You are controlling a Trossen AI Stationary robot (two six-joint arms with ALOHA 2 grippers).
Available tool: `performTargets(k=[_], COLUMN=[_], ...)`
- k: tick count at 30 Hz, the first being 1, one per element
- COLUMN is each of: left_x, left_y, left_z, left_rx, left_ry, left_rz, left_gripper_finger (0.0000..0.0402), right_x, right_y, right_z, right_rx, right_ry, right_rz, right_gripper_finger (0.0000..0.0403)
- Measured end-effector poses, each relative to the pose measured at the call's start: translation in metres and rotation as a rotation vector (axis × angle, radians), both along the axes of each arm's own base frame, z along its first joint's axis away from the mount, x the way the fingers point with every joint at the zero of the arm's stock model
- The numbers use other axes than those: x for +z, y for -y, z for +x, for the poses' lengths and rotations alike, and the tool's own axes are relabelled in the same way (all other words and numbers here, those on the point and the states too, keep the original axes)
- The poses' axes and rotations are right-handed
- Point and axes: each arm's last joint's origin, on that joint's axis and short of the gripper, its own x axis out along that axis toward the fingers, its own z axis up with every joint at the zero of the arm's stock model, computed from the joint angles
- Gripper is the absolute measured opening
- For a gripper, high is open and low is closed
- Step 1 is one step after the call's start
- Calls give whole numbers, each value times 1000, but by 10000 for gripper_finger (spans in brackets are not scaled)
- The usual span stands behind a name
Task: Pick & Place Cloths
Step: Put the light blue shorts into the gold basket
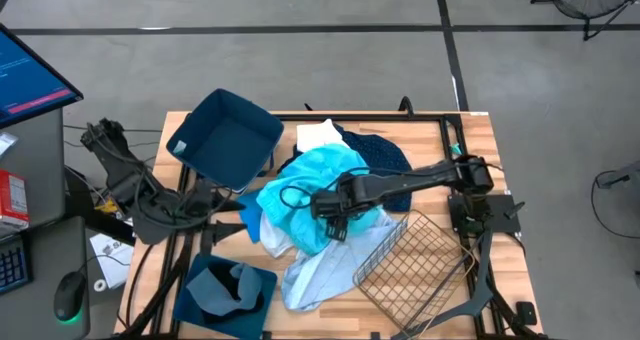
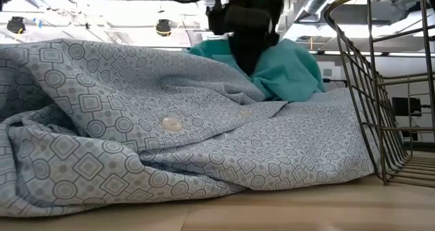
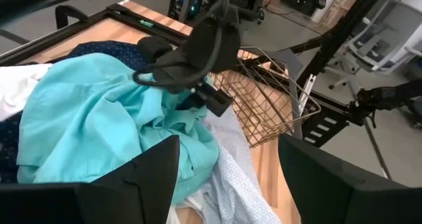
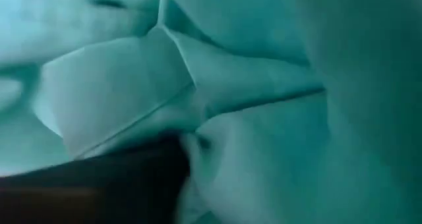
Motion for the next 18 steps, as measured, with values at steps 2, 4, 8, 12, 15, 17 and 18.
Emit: performTargets(k=[2,4,8,12,15,17,18], left_x=[-1,-3,-7,-9,-11,-11,-11], left_y=[2,4,7,9,8,6,5], left_z=[2,3,8,11,15,17,17], left_rx=[0,1,26,45,63,77,84], left_ry=[-7,-14,-19,-24,-31,-32,-32], left_rz=[8,17,46,68,80,81,81], left_gripper_finger=[242,241,239,239,238,237,237], right_x=[1,3,25,77,121,149,163], right_y=[-1,-1,4,7,10,13,13], right_z=[0,0,-6,-22,-44,-61,-71], right_rx=[-1,6,-5,-10,-32,-58,-68], right_ry=[7,20,83,240,376,478,532], right_rz=[-21,-22,-16,-8,0,12,16], right_gripper_finger=[105,30,6,3,2,2,2])
